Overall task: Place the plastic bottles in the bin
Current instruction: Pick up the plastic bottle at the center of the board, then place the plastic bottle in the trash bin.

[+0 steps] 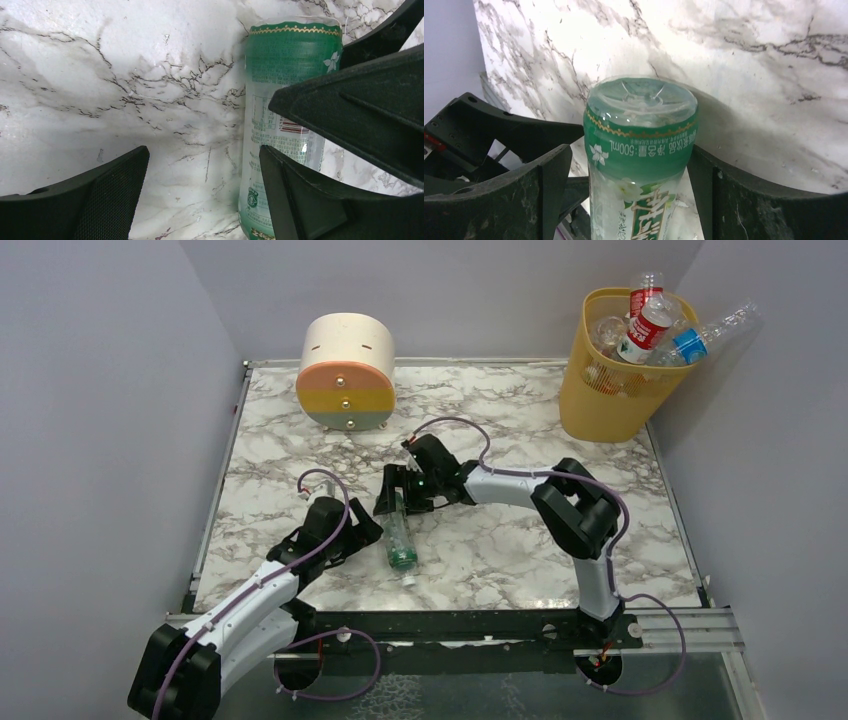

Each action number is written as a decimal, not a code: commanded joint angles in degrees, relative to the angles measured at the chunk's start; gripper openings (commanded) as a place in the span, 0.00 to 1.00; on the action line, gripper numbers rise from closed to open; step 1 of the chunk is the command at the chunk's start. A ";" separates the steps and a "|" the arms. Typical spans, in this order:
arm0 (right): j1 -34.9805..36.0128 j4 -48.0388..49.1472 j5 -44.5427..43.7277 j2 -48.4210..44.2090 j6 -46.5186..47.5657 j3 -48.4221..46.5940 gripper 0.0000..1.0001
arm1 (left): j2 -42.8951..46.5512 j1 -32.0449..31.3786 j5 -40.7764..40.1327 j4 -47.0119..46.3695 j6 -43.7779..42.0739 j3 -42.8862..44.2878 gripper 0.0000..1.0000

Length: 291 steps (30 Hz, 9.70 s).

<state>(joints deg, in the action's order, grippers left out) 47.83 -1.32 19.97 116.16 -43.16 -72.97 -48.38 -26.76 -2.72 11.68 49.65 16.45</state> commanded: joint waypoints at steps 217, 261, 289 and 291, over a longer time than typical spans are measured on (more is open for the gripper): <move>-37.57 45.92 -62.41 -17.89 50.21 -40.61 0.50 | -19.38 -0.32 15.62 -10.84 -7.73 18.61 0.99; -61.46 7.29 -61.57 1.08 40.50 -64.38 0.52 | -31.70 -0.31 23.86 -18.41 -9.20 22.06 0.99; -61.54 1.31 -51.66 -1.83 34.64 -63.81 0.96 | -29.82 -0.31 23.06 -17.75 -8.16 21.71 0.99; -61.50 -0.68 -49.41 -2.62 33.22 -64.22 0.97 | -29.55 -0.31 22.89 -17.60 -8.12 21.65 0.99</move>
<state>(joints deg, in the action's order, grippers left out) -13.21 1.15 -34.26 117.30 -6.59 -136.81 -79.72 -26.76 20.03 -5.06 41.30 37.12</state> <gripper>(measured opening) 0.960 0.989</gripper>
